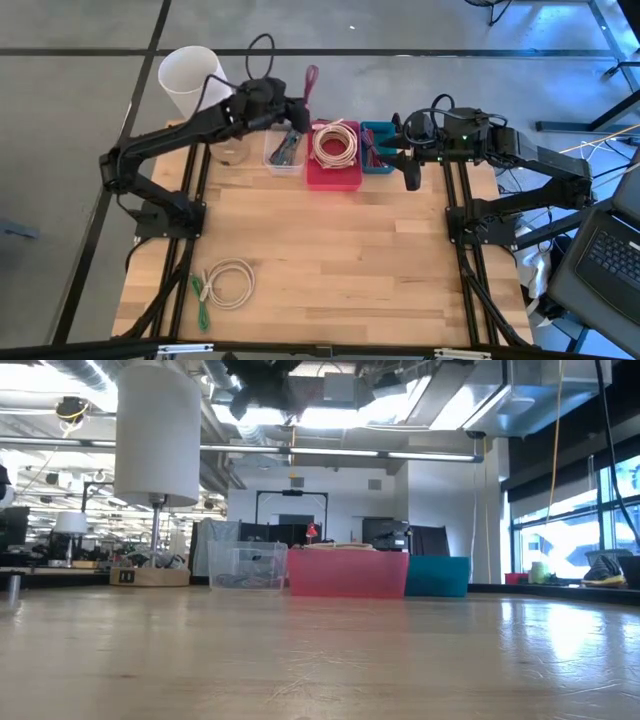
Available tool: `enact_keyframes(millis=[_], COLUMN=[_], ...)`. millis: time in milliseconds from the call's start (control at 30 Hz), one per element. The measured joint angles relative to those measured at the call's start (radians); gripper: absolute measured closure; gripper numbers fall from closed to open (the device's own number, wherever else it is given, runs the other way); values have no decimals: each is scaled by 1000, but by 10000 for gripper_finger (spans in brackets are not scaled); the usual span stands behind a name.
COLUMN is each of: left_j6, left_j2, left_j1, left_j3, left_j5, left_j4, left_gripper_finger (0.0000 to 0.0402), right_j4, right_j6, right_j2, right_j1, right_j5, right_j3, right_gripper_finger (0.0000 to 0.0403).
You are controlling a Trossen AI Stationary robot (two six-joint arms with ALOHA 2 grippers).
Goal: Pick & Place USB Port
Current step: Put the pink and black charger cable into the white bin
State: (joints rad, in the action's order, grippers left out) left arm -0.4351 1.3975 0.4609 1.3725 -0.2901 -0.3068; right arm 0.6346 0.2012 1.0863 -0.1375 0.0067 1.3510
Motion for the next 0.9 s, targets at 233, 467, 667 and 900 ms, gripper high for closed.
enact_keyframes(millis=[233,467,667,900], left_j6=[-84,-123,-146,-147], left_j2=[9,86,180,281], left_j1=[91,148,152,152], left_j3=[4,3,3,3], left_j5=[-4,53,77,110], left_j4=[-162,-255,-319,-338], left_gripper_finger=[398,398,398,398], right_j4=[0,-2,25,46], right_j6=[0,-2,1,3], right_j2=[0,15,27,28], right_j1=[0,0,7,25], right_j5=[0,0,0,0], right_j3=[0,-1,-1,-1], right_gripper_finger=[210,210,210,210])
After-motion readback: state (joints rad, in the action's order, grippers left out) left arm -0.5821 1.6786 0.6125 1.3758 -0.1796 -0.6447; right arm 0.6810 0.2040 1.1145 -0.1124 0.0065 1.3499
